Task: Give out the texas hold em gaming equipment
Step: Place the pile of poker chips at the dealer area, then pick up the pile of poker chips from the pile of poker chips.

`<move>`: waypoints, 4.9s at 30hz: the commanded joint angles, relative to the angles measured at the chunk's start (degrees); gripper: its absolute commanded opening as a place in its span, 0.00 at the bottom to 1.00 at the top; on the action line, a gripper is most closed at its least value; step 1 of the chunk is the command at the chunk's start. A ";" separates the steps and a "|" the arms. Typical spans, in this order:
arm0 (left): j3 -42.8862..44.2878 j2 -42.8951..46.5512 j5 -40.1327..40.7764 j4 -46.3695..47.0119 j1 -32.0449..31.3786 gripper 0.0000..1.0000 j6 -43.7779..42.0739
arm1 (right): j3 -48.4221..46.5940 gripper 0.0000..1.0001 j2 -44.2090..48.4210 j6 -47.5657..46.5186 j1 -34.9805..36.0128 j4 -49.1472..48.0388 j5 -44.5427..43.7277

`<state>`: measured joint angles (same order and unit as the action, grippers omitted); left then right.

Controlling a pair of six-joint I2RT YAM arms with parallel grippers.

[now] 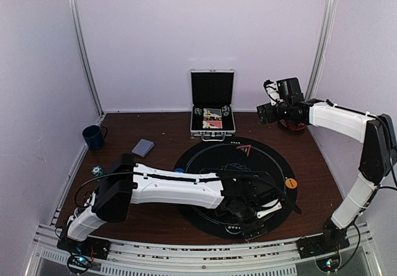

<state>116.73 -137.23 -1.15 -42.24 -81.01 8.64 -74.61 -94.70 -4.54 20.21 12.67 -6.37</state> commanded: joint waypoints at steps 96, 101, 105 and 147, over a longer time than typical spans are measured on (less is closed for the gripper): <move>-55.54 37.00 7.60 10.77 64.30 0.64 5.86 | -0.28 1.00 -0.75 -0.12 -0.26 3.24 5.58; -55.62 37.24 7.65 10.77 64.36 0.59 5.86 | -0.27 1.00 -0.61 -0.17 -0.26 3.25 5.58; -55.69 37.76 7.40 10.81 64.36 0.54 5.93 | -0.27 1.00 -0.67 -0.19 -0.28 3.24 5.58; -50.84 45.35 11.21 7.69 57.71 0.20 6.42 | -0.19 1.00 -0.39 -0.21 -0.28 3.03 4.69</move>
<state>64.90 -92.55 7.31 -34.54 -23.75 14.87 -74.61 -95.48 -4.67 20.21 15.66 -1.26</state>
